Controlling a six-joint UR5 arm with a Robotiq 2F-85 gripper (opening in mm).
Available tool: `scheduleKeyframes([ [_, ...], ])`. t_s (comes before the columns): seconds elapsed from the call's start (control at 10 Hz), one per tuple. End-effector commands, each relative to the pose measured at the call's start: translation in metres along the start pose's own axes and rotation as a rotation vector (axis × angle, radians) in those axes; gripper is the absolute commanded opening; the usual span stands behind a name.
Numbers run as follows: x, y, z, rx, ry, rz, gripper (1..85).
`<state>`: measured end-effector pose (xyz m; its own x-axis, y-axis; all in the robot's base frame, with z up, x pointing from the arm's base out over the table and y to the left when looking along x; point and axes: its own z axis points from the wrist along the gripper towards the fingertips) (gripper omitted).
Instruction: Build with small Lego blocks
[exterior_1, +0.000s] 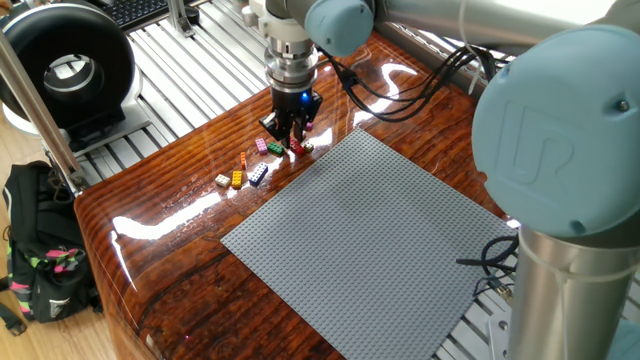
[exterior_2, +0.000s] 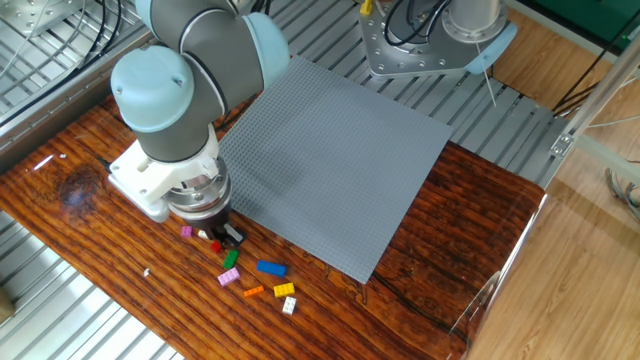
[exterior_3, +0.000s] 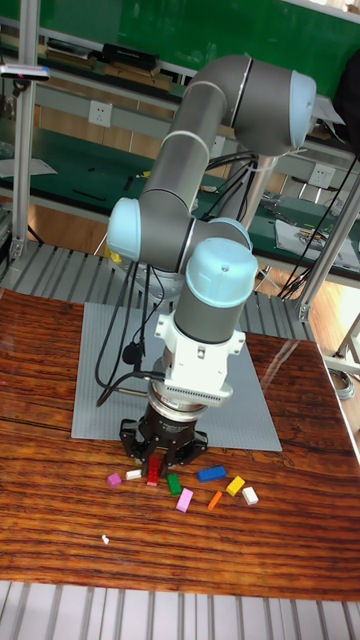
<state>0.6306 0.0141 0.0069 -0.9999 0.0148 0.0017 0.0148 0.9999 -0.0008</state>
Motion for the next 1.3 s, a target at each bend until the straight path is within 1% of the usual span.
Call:
scheduleKeyframes([
  [0.0,0.0,0.001,-0.002,-0.011,0.003,0.007,31.3],
  [0.5,-0.002,0.004,-0.002,-0.019,-0.001,0.009,31.0],
  [0.7,-0.004,0.011,-0.003,-0.028,-0.001,0.02,31.0],
  [0.8,-0.004,0.014,-0.003,-0.026,-0.001,0.026,30.7],
  [1.2,-0.003,0.01,-0.005,-0.017,0.002,0.021,29.7],
])
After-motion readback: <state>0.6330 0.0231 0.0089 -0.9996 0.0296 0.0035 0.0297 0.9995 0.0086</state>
